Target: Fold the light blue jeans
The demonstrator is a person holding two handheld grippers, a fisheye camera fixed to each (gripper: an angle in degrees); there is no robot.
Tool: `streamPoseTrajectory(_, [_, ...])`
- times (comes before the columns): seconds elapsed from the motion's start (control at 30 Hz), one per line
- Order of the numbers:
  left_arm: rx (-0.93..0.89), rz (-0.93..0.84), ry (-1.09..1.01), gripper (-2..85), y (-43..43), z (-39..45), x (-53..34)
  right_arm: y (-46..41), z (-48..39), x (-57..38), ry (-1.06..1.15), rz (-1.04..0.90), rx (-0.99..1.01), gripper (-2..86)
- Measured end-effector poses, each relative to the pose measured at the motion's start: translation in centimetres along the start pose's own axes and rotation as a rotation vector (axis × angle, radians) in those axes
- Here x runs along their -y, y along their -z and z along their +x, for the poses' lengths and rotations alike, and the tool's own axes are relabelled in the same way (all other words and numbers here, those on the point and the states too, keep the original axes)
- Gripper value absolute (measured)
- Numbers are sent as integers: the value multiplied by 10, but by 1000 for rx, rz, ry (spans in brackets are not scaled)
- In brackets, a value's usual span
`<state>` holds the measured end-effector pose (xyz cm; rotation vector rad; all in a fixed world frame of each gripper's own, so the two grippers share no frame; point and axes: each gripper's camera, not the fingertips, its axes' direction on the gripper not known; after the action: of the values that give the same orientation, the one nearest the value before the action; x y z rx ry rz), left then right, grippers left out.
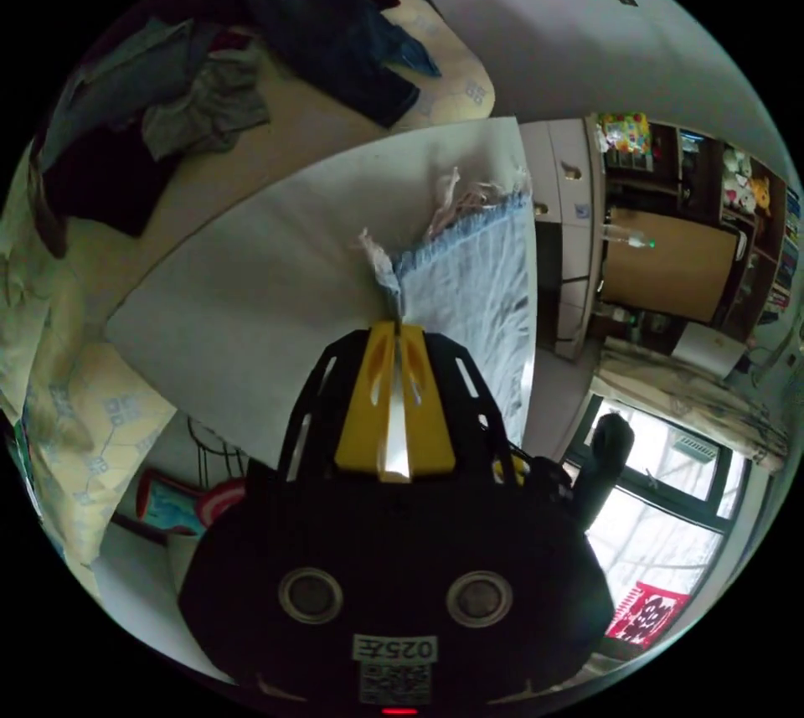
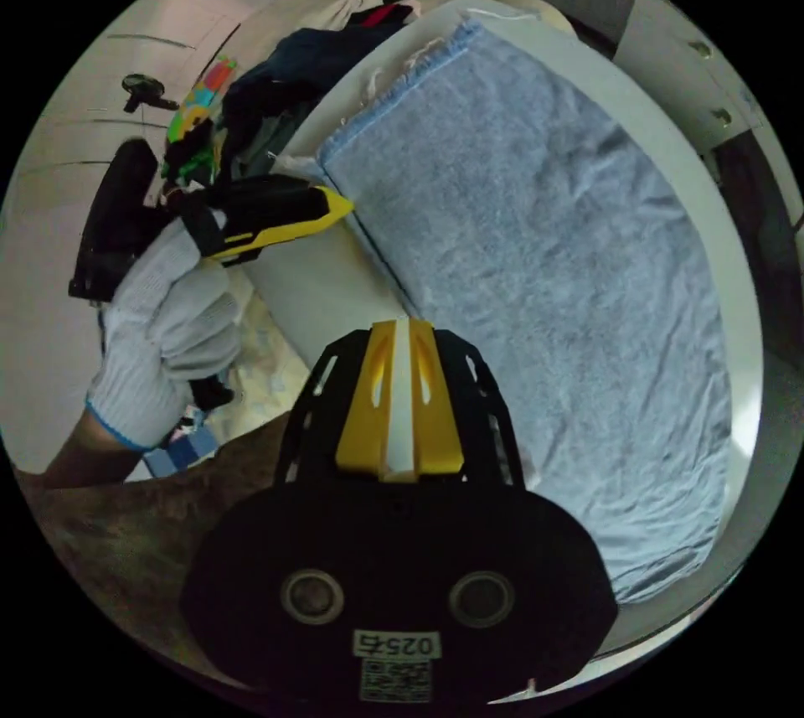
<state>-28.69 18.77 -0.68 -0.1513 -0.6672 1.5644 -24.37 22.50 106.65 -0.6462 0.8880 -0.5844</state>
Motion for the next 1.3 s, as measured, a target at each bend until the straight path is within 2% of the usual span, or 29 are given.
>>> streamPoseTrajectory(0.1, [-43, 64, -50, -9, 16, -8, -13, 27, 13, -14, -120, 96, 192, 92])
streamPoseTrajectory(0.17, [-17, 87, -260, -7, 22, 20, -30, 61, 35, -21, -254, 174, 357, 119])
streamPoseTrajectory(0.23, [50, 92, -385, -4, 19, 41, -38, 86, 57, -20, -362, 248, 473, 123])
streamPoseTrajectory(0.3, [63, 100, -337, 6, 11, 41, -36, 107, 78, -13, -436, 316, 538, 123])
streamPoseTrajectory(0.33, [36, 70, -238, 32, 3, 30, -28, 117, 87, -4, -473, 331, 536, 123])
streamPoseTrajectory(0.37, [-25, 45, -151, 75, -3, 16, -20, 124, 90, 7, -490, 331, 511, 123])
streamPoseTrajectory(0.5, [-192, 70, 39, 99, -15, -28, -16, 126, 79, 48, -478, 246, 403, 124])
streamPoseTrajectory(0.7, [-141, 72, 18, 7, -46, -49, -7, 105, 64, 111, -520, 91, 298, 125])
streamPoseTrajectory(0.8, [-176, 54, -103, -12, -57, -46, -5, 103, 68, 124, -552, 68, 283, 132])
streamPoseTrajectory(0.9, [-171, 26, -427, -15, -50, -3, -21, 101, 75, 136, -539, 4, 289, 154])
streamPoseTrajectory(0.97, [-96, -2, -629, -16, -55, 35, -46, 104, 80, 148, -513, -49, 200, 158])
streamPoseTrajectory(1.0, [-82, -7, -652, -16, -58, 41, -51, 105, 81, 150, -501, -64, 172, 159])
streamPoseTrajectory(1.1, [-106, -37, -677, -17, -82, 55, -67, 107, 78, 163, -387, -183, -89, 134])
streamPoseTrajectory(1.17, [-128, -73, -680, -17, -98, 58, -77, 106, 81, 163, -334, -215, -423, 43])
streamPoseTrajectory(1.23, [-131, -88, -681, -17, -105, 55, -84, 104, 90, 156, -302, -211, -430, 5])
streamPoseTrajectory(1.3, [-127, -91, -676, -17, -107, 48, -87, 109, 104, 144, -299, -147, -270, -3])
